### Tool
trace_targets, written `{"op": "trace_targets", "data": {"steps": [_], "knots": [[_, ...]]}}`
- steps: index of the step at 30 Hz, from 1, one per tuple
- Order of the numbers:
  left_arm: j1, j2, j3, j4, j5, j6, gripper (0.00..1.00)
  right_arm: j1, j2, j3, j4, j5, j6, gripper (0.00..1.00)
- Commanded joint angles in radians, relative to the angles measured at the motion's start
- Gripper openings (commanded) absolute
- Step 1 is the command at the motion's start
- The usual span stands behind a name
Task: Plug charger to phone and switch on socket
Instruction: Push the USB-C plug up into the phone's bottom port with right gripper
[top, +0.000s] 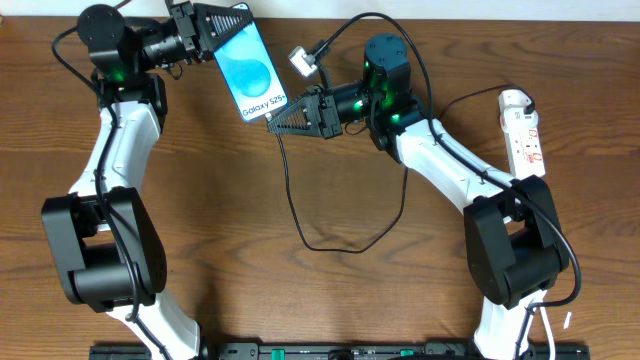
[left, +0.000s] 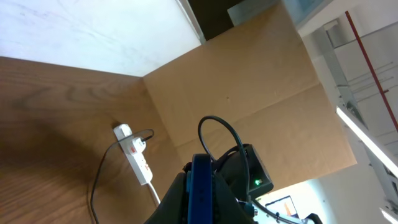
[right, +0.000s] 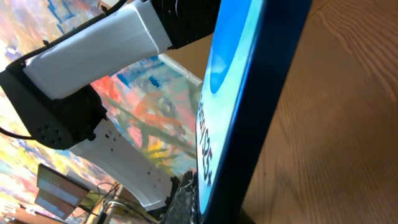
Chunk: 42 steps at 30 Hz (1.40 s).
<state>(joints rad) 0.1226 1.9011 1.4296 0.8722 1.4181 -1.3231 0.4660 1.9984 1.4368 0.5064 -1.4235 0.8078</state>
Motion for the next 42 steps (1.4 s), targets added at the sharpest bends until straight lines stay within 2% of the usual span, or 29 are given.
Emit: {"op": "trace_targets", "data": {"steps": [1, 13, 27, 42], "knots": [[-0.018, -0.023, 0.015, 0.009, 0.134, 0.029, 0.07, -0.004, -0.005, 0.018, 0.018, 0.098, 0.000, 0.01], [-0.018, -0.023, 0.015, 0.009, 0.143, 0.074, 0.08, -0.005, -0.005, 0.018, 0.017, 0.107, 0.029, 0.01], [-0.018, -0.023, 0.014, 0.009, 0.153, 0.093, 0.07, -0.004, -0.005, 0.018, 0.002, 0.211, 0.071, 0.01], [-0.018, -0.023, 0.014, 0.008, 0.153, 0.092, 0.07, -0.004, -0.005, 0.018, 0.041, 0.217, 0.069, 0.01]]}}
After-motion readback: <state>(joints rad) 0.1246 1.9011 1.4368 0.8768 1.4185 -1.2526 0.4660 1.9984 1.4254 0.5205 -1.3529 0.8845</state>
